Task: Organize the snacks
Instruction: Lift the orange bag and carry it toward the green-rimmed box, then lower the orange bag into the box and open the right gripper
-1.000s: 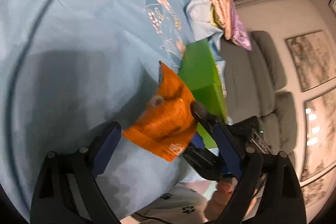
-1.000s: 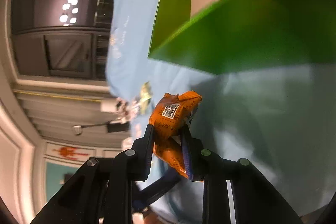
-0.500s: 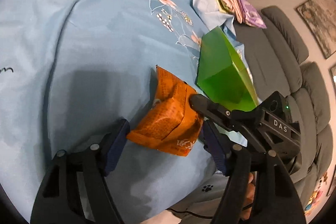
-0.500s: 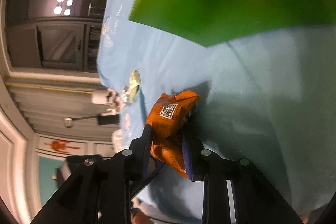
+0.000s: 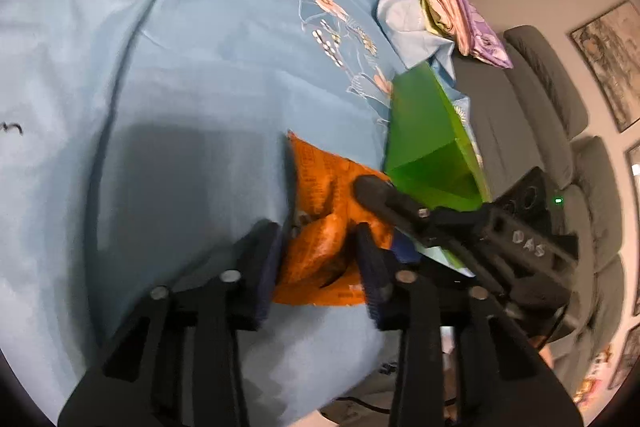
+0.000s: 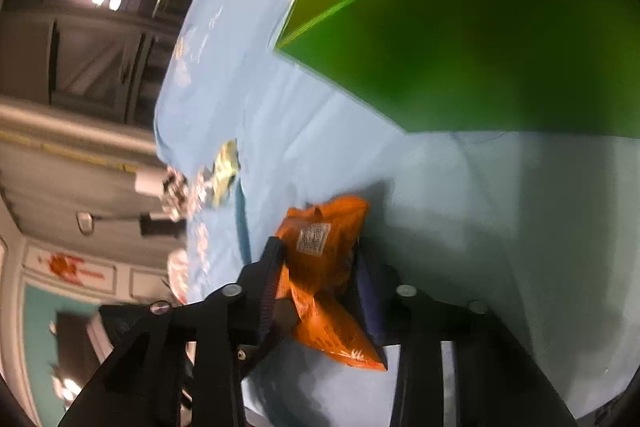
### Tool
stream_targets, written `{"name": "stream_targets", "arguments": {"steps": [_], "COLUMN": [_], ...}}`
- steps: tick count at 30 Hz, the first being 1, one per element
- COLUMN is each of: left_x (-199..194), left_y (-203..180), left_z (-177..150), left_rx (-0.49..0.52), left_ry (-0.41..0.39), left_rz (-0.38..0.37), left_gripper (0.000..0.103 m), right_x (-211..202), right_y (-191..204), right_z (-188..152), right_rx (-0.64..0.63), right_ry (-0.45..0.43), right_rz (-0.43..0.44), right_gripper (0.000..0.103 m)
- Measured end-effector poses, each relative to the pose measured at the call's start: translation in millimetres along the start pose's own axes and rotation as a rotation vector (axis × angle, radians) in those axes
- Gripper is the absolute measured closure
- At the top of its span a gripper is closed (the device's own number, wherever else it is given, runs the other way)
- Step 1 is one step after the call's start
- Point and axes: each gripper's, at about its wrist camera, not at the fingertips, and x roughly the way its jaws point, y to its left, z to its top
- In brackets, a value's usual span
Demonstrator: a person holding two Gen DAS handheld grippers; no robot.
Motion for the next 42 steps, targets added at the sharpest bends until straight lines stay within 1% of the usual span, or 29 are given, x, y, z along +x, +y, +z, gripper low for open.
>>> {"name": "stream_targets", "arguments": {"steps": [1, 3, 4, 6, 9, 11, 14, 17, 23, 26, 29, 31, 33, 36, 40, 42], "left_x": [-1, -7, -9, -11, -16, -20, -23, -23, -15, -1, 27, 42, 61, 82, 103, 114], "left_y": [-2, -12, -18, -26, -30, -37, -55, -76, -124, -150, -174, -184, -196, -207, -214, -218], "left_z": [0, -3, -4, -5, -2, 0, 4, 11, 28, 36, 50, 56, 60, 61, 64, 67], "left_rx": [0.011, 0.068, 0.096, 0.127, 0.127, 0.145, 0.201, 0.256, 0.357, 0.413, 0.449, 0.465, 0.495, 0.530, 0.554, 0.574], "left_ry": [-0.002, -0.024, -0.035, -0.042, -0.044, -0.052, -0.068, -0.081, -0.093, -0.089, -0.039, -0.011, 0.025, 0.054, 0.076, 0.078], "left_rz": [0.009, 0.052, 0.072, 0.095, 0.081, 0.075, 0.084, 0.085, 0.057, 0.046, 0.032, 0.034, 0.046, 0.060, 0.104, 0.133], "left_gripper": [0.069, 0.072, 0.074, 0.076, 0.076, 0.076, 0.076, 0.076, 0.076, 0.076, 0.076, 0.076, 0.076, 0.078, 0.080, 0.084], "right_x": [-2, -4, -5, -8, -20, -24, -38, -59, -96, -117, -133, -144, -147, -152, -153, -151], "right_y": [0, -3, -3, -1, 4, 8, 18, 29, 33, 31, 23, 10, 2, -12, -30, -35], "right_z": [0, -1, -1, -1, -2, -1, 2, 8, 30, 44, 62, 75, 83, 92, 98, 102], "right_rx": [-0.002, 0.007, 0.002, -0.010, -0.031, -0.039, -0.077, -0.121, -0.136, -0.136, -0.117, -0.082, -0.058, -0.035, 0.004, 0.010], "right_ry": [-0.003, 0.001, 0.004, 0.001, -0.016, -0.025, -0.057, -0.110, -0.194, -0.240, -0.276, -0.295, -0.308, -0.327, -0.338, -0.338], "right_rz": [-0.004, 0.005, 0.011, 0.015, 0.030, 0.043, 0.038, 0.023, 0.045, 0.032, -0.006, -0.022, -0.040, -0.070, -0.077, -0.104], "right_gripper": [0.073, 0.075, 0.075, 0.076, 0.076, 0.076, 0.076, 0.076, 0.076, 0.076, 0.076, 0.076, 0.076, 0.076, 0.076, 0.076]}}
